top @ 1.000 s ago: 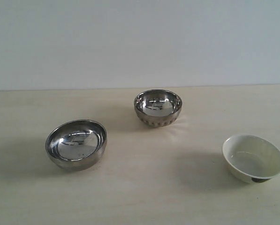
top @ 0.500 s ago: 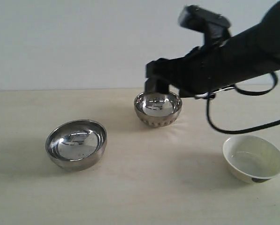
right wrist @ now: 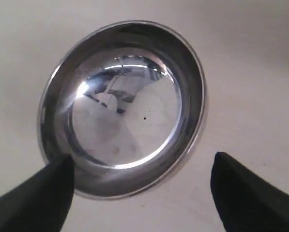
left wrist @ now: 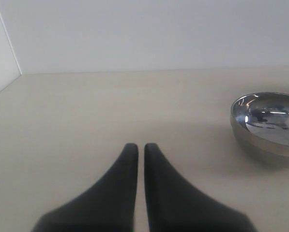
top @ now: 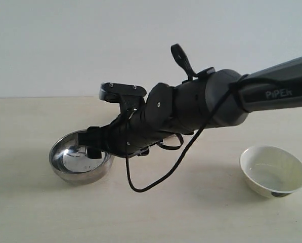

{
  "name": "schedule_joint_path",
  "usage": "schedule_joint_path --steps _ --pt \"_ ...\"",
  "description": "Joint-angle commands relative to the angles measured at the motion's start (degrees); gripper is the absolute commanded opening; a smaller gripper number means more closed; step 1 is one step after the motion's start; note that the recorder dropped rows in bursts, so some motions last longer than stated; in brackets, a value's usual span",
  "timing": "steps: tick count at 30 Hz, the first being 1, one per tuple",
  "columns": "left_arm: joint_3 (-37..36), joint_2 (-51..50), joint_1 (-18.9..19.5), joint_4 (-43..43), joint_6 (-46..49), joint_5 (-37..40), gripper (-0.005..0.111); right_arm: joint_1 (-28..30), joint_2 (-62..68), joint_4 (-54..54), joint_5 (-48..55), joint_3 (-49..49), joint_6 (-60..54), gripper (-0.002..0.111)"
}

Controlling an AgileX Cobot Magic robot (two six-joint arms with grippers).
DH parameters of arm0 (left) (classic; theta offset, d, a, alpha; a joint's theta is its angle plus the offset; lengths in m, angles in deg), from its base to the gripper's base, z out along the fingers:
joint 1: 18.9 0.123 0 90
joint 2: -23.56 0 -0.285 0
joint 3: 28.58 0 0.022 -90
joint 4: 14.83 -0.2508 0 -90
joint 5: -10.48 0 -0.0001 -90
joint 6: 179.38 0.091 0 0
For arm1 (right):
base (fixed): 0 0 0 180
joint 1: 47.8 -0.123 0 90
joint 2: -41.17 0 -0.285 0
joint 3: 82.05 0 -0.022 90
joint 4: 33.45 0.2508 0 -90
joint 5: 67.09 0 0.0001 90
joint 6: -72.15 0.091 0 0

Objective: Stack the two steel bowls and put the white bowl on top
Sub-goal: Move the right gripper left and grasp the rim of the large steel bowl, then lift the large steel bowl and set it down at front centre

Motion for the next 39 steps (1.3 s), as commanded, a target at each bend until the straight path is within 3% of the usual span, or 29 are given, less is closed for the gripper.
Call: schedule_joint_path --steps 1,4,10,19,26,29,39 --pt "-0.20 0.17 0.03 0.15 -0.65 -0.37 0.004 0.04 2.09 0.21 -4.58 -0.50 0.86 0.070" --pt "-0.20 0.17 0.03 0.15 -0.65 -0.48 0.004 0.04 4.92 0.21 -9.07 -0.95 2.80 0.070" --pt "-0.20 0.17 0.03 0.15 -0.65 -0.38 0.004 0.04 10.02 0.21 -6.13 -7.02 3.20 0.070" --pt "-0.20 0.17 0.03 0.15 -0.65 -0.38 0.004 0.04 12.85 0.21 -7.24 -7.22 3.66 0.061" --pt "-0.20 0.17 0.03 0.15 -0.65 -0.38 0.004 0.04 13.97 0.21 -8.48 -7.36 4.03 0.024" --pt "-0.20 0.17 0.03 0.15 -0.65 -0.38 0.004 0.04 13.97 0.21 -8.93 -7.69 3.64 0.002" --pt "-0.20 0.17 0.03 0.15 -0.65 -0.38 0.004 0.16 10.46 0.10 -5.13 -7.69 0.47 0.000"
